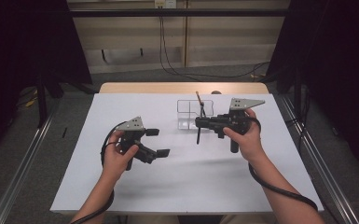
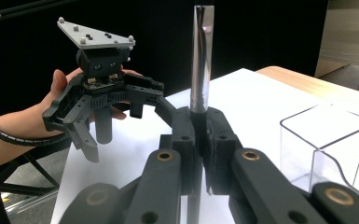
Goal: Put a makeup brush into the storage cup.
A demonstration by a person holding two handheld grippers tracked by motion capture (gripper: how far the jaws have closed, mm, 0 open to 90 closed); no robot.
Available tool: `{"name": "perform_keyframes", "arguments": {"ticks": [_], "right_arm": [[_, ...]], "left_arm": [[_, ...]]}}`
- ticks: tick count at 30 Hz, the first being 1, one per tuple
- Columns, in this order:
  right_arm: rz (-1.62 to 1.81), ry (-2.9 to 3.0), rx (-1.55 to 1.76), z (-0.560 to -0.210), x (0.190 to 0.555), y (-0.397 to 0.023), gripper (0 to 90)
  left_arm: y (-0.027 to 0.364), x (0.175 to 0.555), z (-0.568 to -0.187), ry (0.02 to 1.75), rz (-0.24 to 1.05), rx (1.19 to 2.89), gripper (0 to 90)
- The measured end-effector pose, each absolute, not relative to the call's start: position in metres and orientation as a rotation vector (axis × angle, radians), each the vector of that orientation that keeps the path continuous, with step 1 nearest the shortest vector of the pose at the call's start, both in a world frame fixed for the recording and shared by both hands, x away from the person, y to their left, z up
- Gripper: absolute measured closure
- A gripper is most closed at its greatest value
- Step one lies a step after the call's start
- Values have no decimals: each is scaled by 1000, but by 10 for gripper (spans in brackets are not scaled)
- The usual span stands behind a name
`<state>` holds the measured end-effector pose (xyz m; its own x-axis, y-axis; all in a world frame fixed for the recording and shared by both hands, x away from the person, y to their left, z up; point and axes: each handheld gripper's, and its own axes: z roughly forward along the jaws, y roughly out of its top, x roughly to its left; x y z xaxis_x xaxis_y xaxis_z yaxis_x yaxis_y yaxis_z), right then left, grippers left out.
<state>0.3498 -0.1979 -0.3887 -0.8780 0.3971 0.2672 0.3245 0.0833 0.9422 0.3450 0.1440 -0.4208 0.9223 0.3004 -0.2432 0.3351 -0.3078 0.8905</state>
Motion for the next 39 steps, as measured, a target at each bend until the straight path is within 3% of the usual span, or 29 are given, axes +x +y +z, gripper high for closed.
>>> {"name": "perform_keyframes", "arguments": {"ticks": [39], "right_arm": [[1936, 2238, 753, -383, 352, -204, 849]], "left_arm": [[208, 334, -424, 552, 81, 1928, 6]]}}
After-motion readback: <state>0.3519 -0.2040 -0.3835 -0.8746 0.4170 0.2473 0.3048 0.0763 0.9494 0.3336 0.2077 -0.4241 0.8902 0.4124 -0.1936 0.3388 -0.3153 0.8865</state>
